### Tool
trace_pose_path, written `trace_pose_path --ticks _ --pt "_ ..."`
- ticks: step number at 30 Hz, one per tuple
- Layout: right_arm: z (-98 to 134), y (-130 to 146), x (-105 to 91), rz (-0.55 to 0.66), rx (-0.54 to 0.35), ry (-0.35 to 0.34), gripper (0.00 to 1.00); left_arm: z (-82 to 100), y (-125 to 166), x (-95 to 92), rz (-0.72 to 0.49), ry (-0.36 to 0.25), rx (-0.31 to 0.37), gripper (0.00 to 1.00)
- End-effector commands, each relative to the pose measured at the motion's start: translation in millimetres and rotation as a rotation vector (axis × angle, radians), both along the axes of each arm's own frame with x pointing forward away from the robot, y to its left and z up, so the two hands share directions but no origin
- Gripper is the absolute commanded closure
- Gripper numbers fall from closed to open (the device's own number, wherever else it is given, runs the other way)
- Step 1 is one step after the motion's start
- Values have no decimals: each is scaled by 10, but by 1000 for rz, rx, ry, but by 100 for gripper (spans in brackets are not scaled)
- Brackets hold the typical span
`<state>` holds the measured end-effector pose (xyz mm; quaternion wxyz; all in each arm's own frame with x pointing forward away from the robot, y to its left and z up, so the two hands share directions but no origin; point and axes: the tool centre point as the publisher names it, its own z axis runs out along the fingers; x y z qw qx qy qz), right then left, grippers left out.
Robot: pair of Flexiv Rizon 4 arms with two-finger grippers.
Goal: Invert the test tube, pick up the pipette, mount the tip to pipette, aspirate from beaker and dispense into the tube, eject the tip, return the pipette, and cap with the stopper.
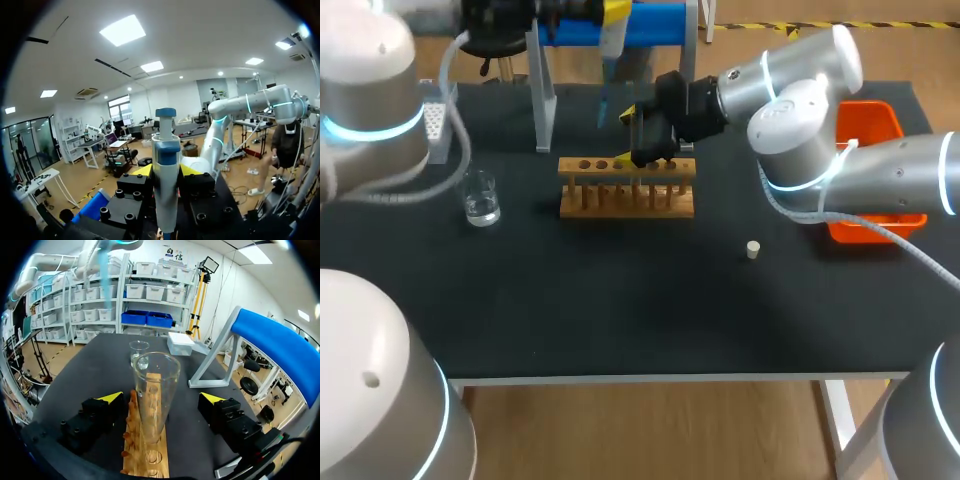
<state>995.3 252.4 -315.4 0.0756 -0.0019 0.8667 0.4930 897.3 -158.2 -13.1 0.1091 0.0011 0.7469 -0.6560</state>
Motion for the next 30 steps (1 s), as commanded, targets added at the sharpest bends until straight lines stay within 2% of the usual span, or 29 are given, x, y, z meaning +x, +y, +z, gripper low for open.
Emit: trace_pose_path --ticks 1,14,23,30 --pt "10 -6 -4 0 -3 1 0 -213 164 -398 76 5 -30 100" --pt "10 -6 -4 0 -3 1 0 -608 37 -642 41 -1 -62 100" --pt "10 -6 -4 0 -3 1 0 -768 -161 -651 2 30 -84 100" --pt "10 -6 -4 0 -3 1 0 -803 -256 -618 -14 38 -92 100"
